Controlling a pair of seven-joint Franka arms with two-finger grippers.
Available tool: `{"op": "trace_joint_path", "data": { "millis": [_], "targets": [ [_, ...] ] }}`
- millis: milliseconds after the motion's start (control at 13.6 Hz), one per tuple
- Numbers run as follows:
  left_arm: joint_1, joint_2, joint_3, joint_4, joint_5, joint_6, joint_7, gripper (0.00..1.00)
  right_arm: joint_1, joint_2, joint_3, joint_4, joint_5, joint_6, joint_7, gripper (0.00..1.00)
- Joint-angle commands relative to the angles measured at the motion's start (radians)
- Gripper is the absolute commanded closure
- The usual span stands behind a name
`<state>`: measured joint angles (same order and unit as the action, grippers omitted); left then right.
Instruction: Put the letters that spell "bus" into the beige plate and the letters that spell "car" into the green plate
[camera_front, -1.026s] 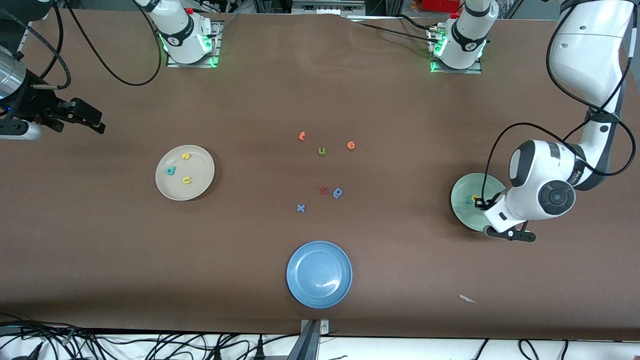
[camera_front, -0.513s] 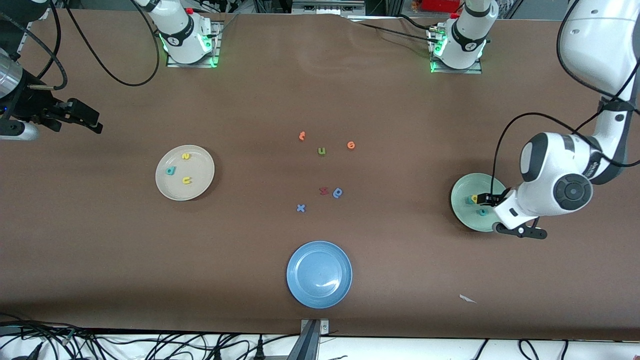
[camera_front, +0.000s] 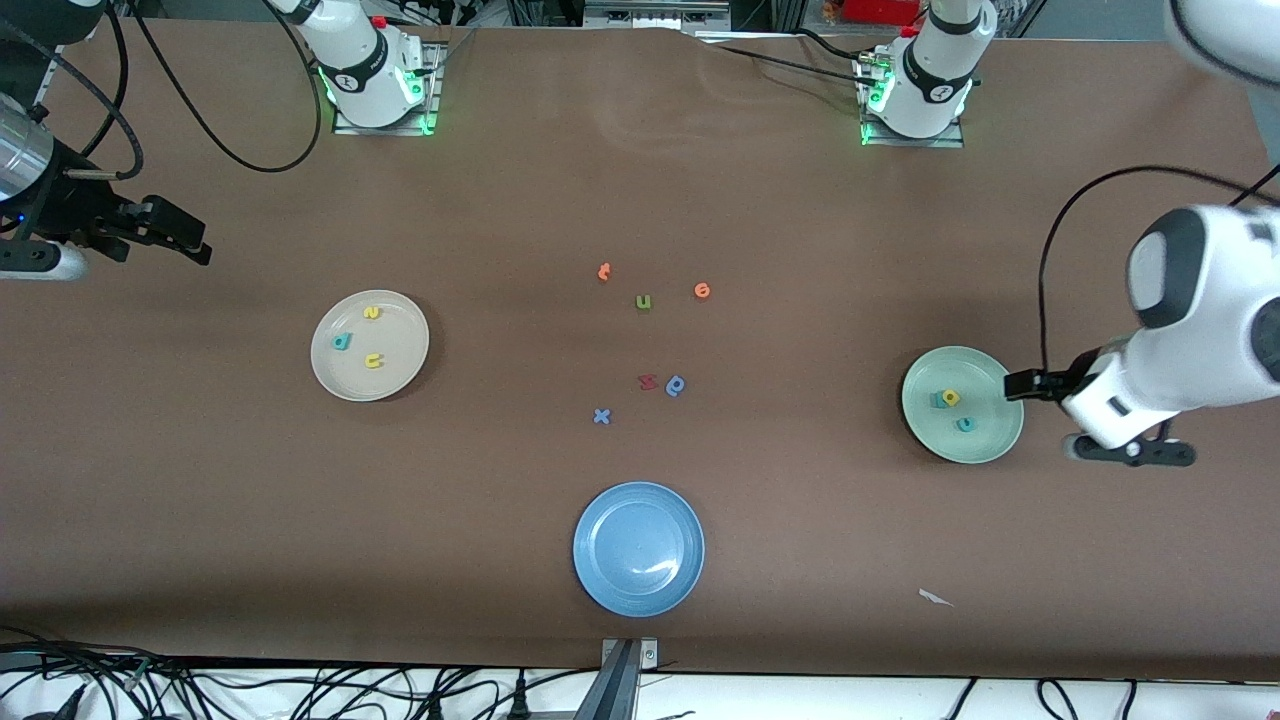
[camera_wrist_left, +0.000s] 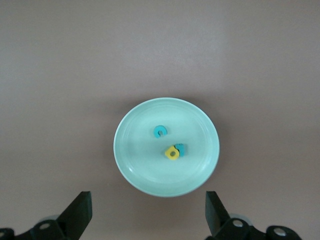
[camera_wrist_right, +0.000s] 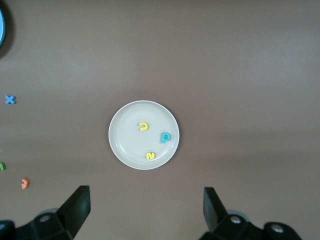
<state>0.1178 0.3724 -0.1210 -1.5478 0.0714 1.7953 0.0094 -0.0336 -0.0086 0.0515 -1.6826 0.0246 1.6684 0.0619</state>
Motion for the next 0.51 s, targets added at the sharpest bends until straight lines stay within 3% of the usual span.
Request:
{"op": "trace_joint_path", "data": {
  "millis": [0, 440],
  "targets": [
    [-0.125, -0.2, 0.134, -0.107, -0.038, -0.077, 0.015, 0.0, 0.027, 0.009, -0.021, 0.027, -0.006, -0.022, -0.002, 0.0],
    [-0.145, -0.374, 0.158, -0.097, -0.044, -0.181, 0.124, 0.0, 0.057, 0.009, -0.058, 0.027, -0.008, -0.022, -0.002, 0.0]
  ]
}}
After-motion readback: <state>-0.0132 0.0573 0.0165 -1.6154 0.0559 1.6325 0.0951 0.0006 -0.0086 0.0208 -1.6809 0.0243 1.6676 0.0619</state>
